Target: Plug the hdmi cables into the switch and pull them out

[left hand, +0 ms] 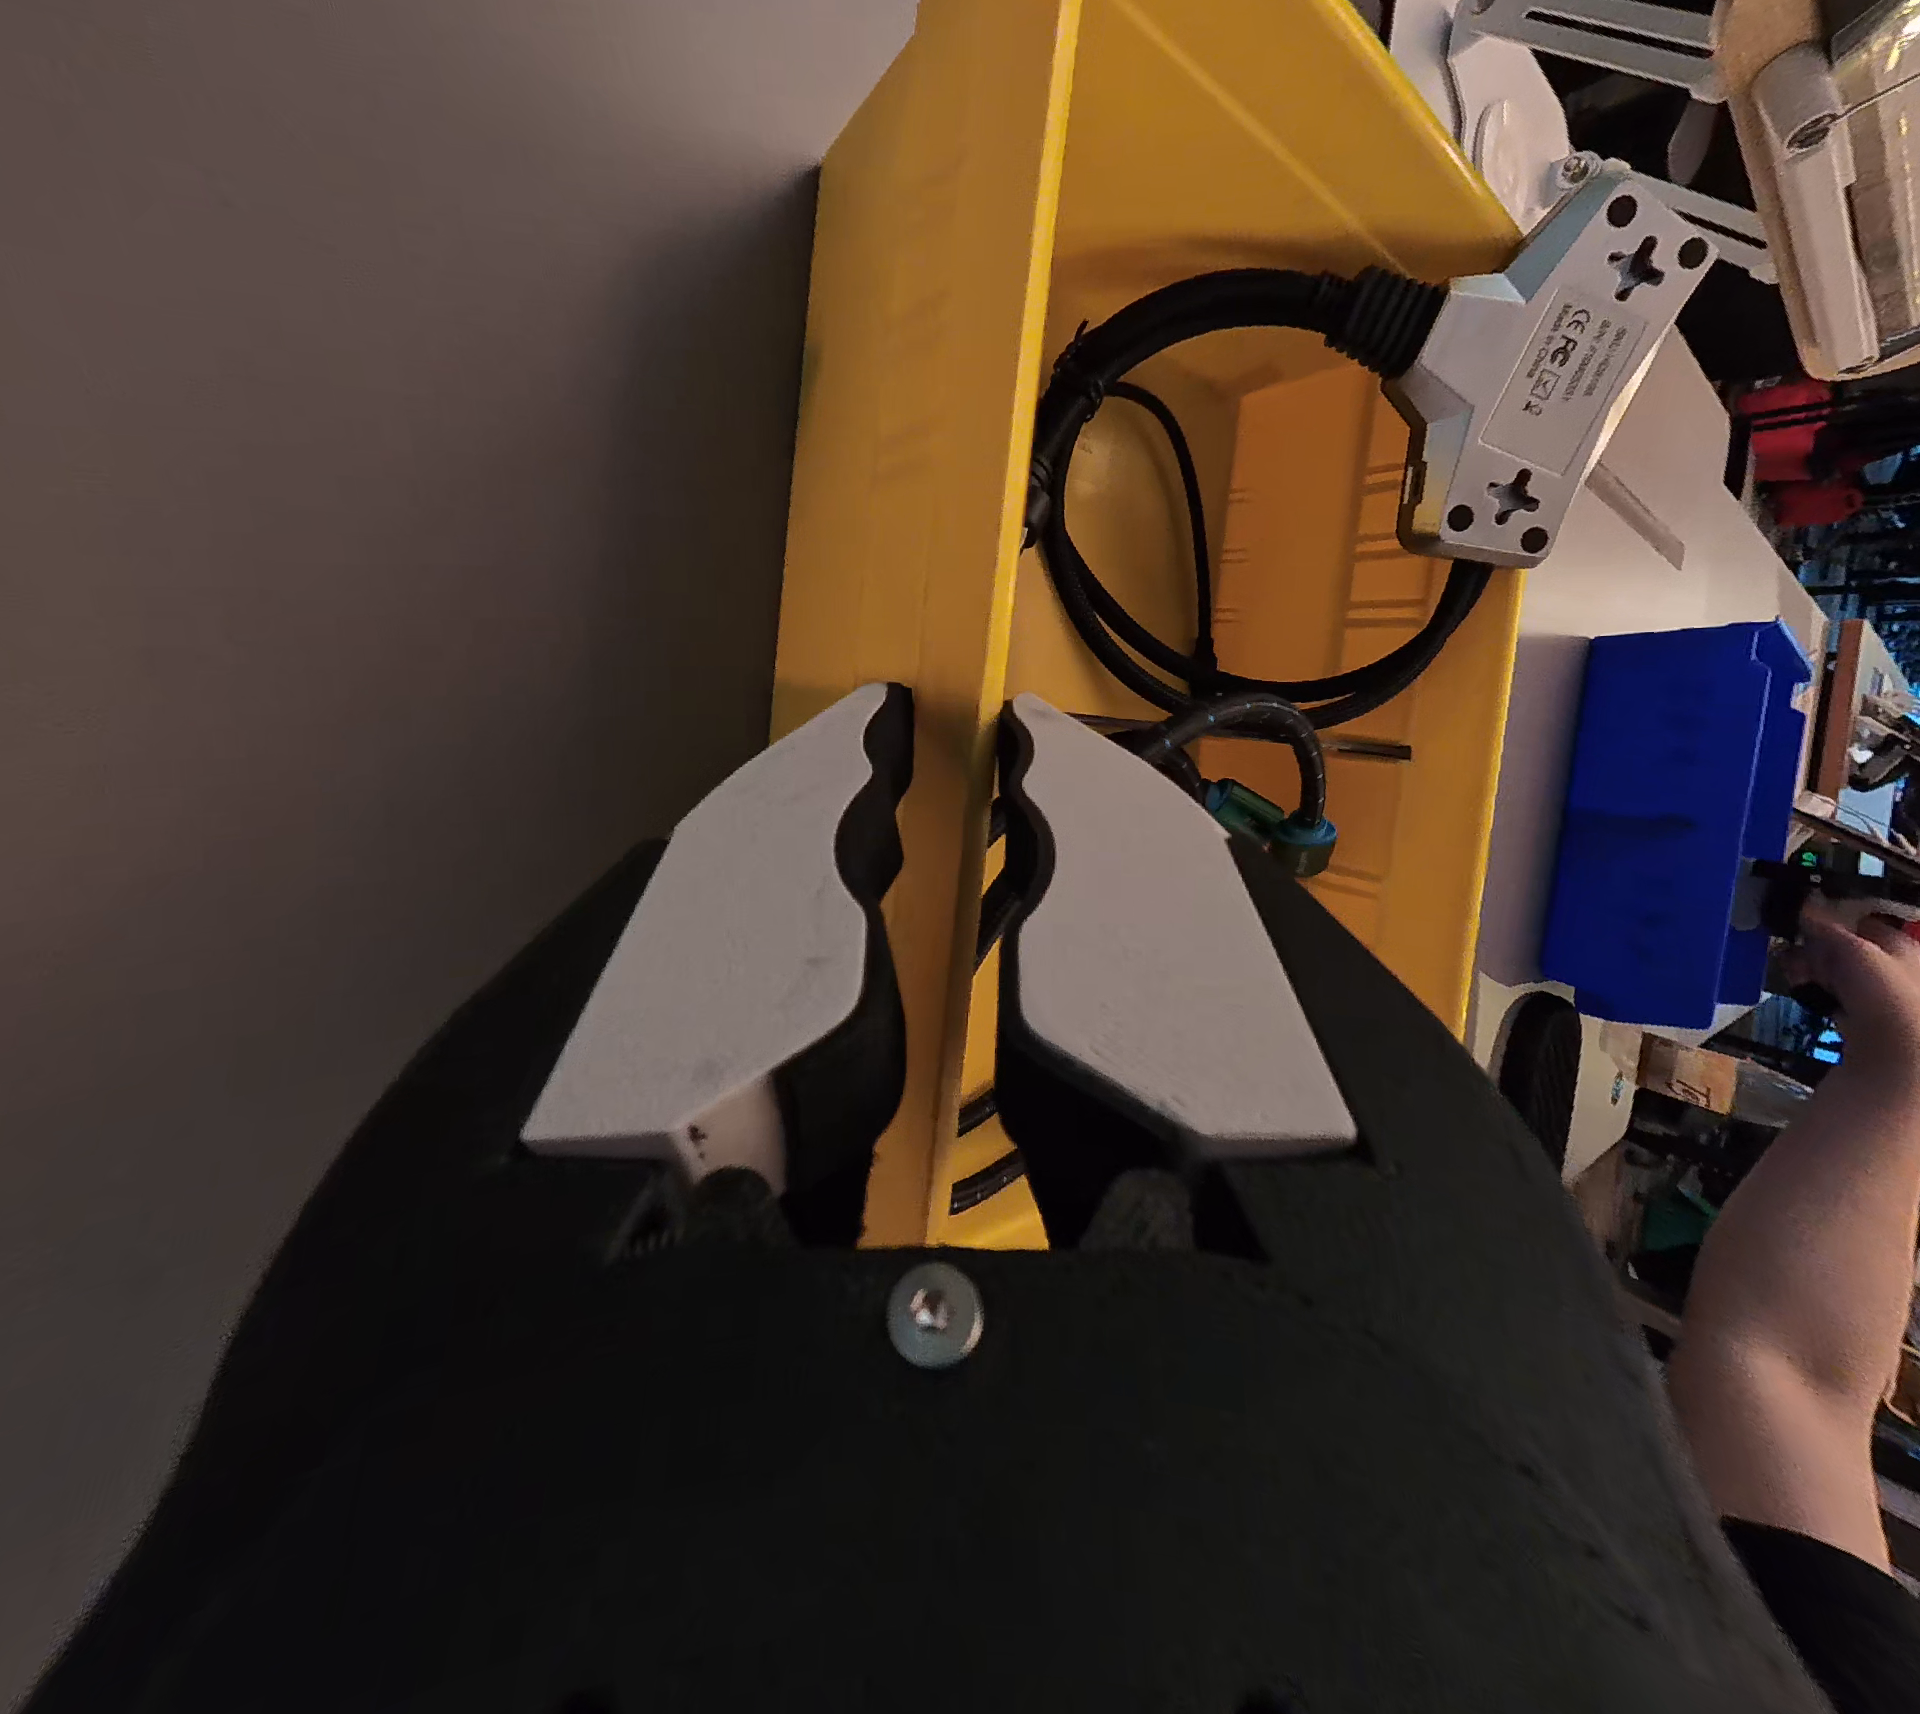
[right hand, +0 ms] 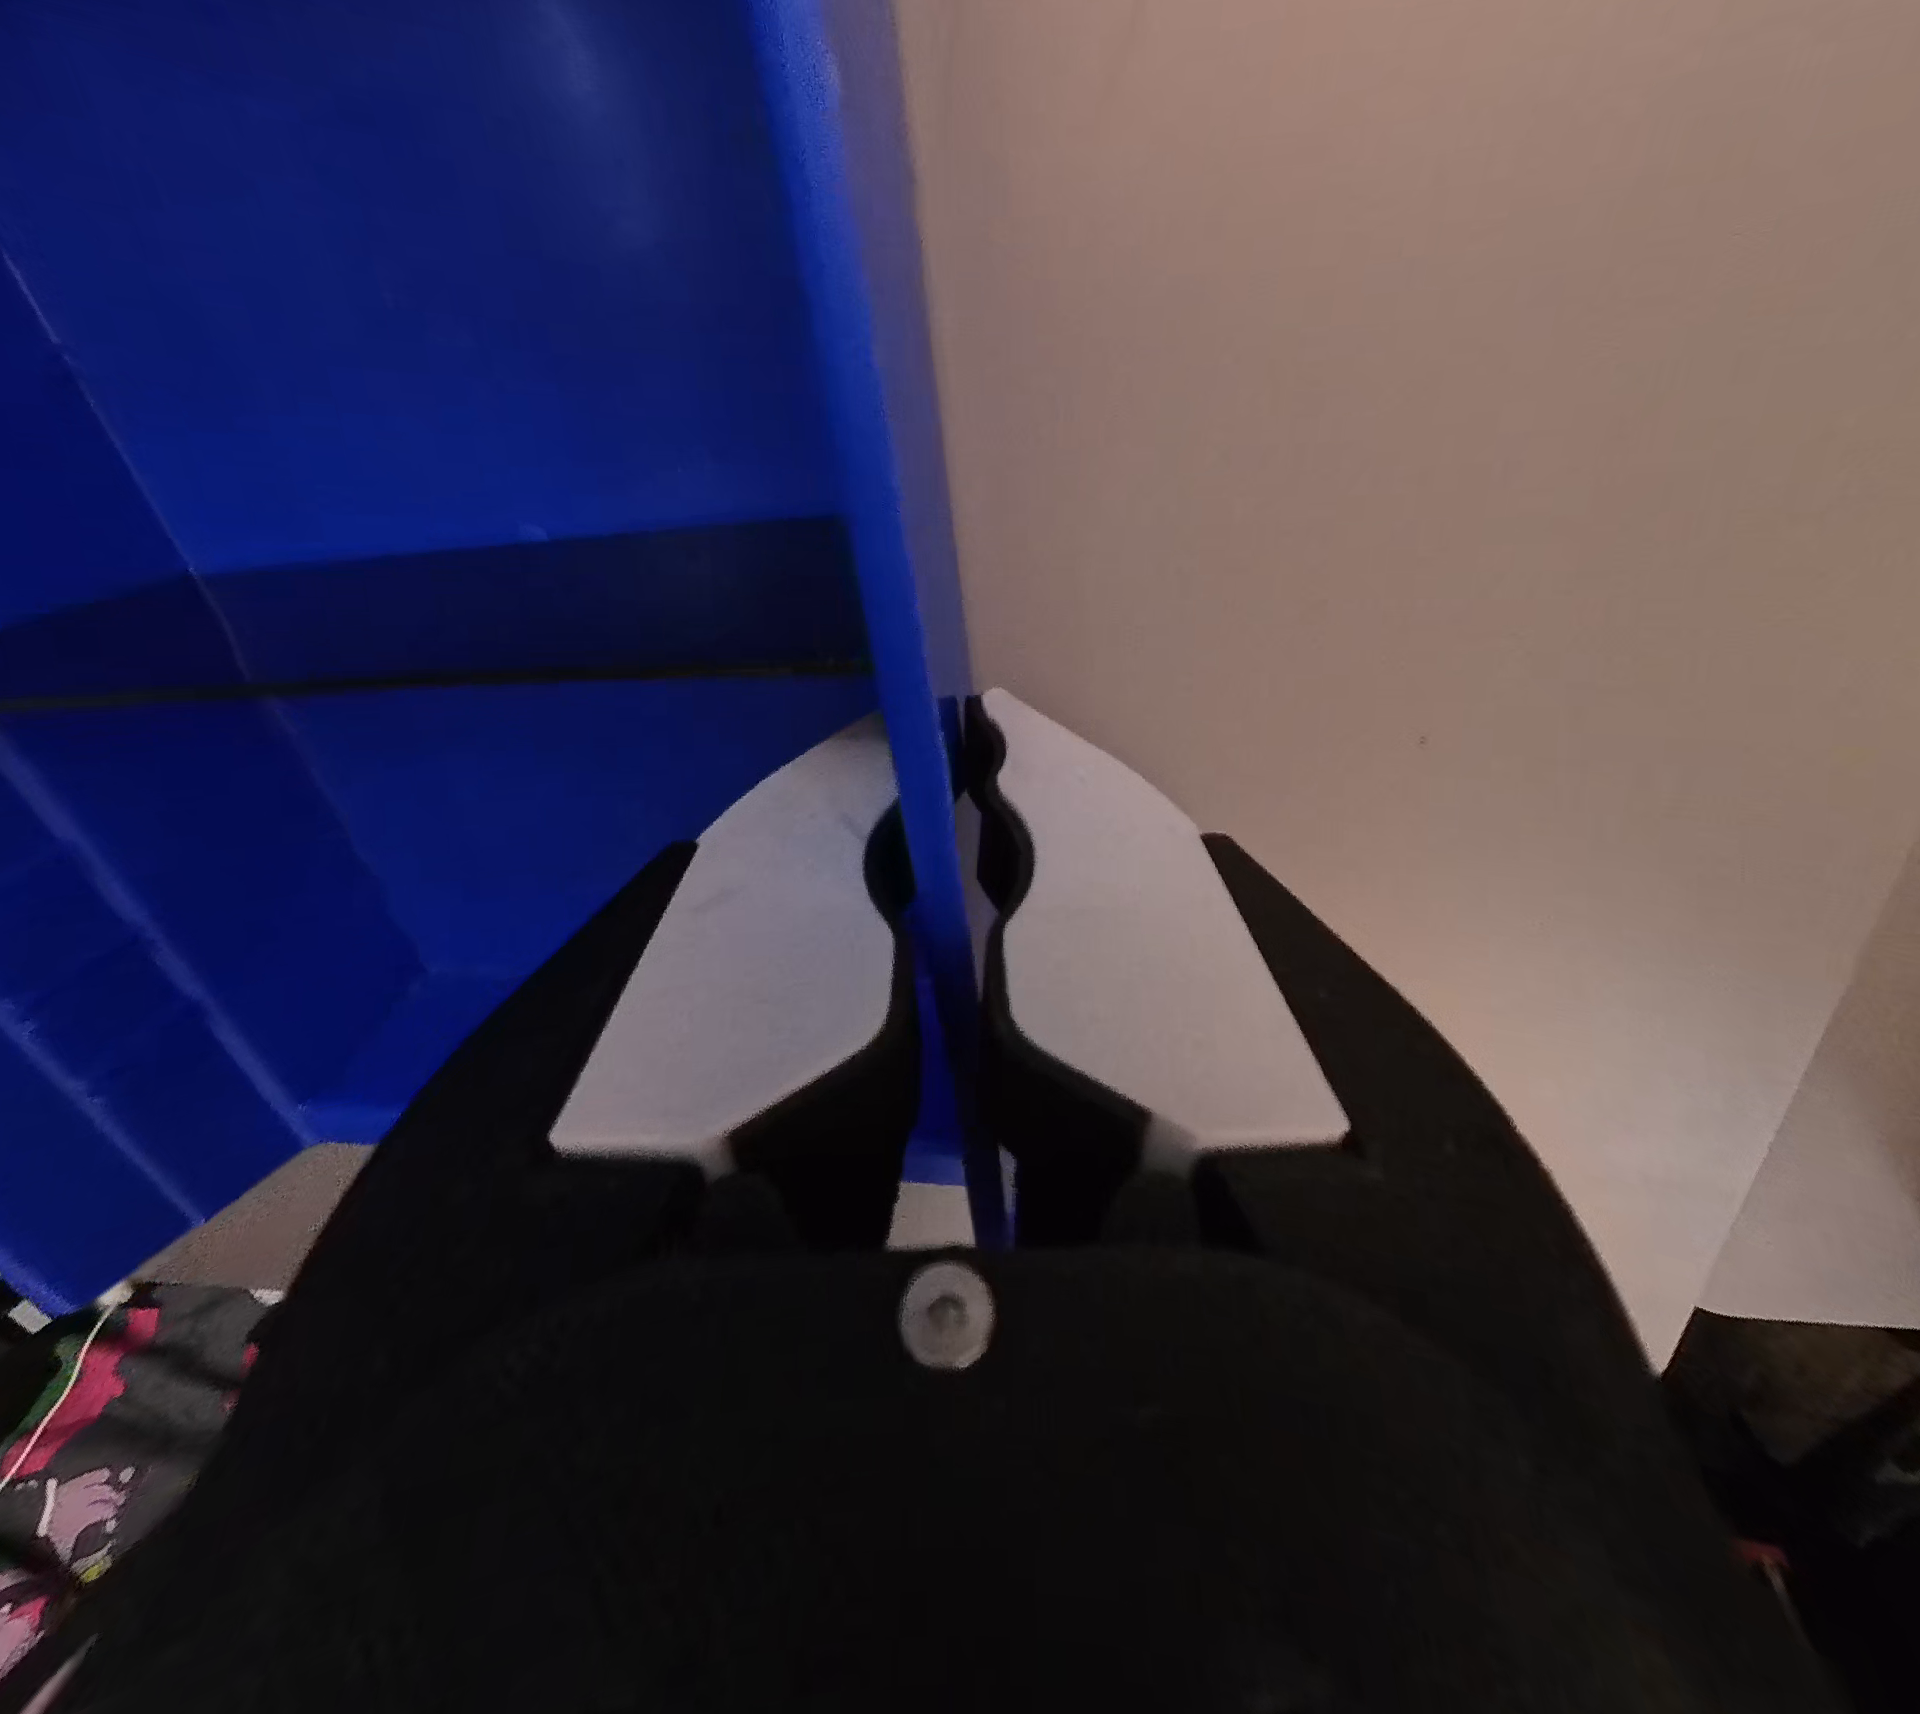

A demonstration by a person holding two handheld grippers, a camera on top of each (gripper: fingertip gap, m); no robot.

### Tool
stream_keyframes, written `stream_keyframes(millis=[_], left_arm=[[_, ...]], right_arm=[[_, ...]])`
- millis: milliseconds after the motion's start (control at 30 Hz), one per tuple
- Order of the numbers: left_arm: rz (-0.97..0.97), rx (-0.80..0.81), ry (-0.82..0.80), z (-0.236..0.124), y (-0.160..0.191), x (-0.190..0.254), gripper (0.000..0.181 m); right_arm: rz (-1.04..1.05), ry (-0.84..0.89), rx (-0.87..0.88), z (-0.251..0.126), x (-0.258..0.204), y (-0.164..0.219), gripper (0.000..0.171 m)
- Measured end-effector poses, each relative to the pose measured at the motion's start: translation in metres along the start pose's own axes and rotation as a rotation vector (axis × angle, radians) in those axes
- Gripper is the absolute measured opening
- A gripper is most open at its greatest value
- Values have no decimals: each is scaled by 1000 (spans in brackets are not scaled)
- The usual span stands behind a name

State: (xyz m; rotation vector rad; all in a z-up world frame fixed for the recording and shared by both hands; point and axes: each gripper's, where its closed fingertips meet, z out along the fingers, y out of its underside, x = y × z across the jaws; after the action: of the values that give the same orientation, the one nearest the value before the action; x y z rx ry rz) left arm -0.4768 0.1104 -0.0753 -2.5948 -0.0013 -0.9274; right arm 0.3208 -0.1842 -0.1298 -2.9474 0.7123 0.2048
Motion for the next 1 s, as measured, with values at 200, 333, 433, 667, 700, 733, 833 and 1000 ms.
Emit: stream_keyframes(millis=[200,333,433,667,700,733,833,1000], left_arm=[[-3,64,32,-10,-11,5,9],[151,304,58,-58,-38,28,11],[374,375,78,-83,-36,58,17],[945,624,82,-80,-26,121,62],[1021,646,53,-71,-23,124,61],[1089,619,34,-61,-17,125,56],[1150,433,46,-35,3,126,53],[1125,185,-110,1,13,99,50]], right_arm=[[-46,-35,14,-2,0,1,6],[-73,-33,46,-8,2,4,9],[-111,26,107,-27,7,3,19],[-247,24,615,-124,-36,-25,22],[-324,-50,773,-143,-62,-31,27],[-407,-115,933,-162,-86,-34,35],[-618,-219,1329,-207,-148,-23,57],[-889,-219,1643,-258,-234,6,54]])
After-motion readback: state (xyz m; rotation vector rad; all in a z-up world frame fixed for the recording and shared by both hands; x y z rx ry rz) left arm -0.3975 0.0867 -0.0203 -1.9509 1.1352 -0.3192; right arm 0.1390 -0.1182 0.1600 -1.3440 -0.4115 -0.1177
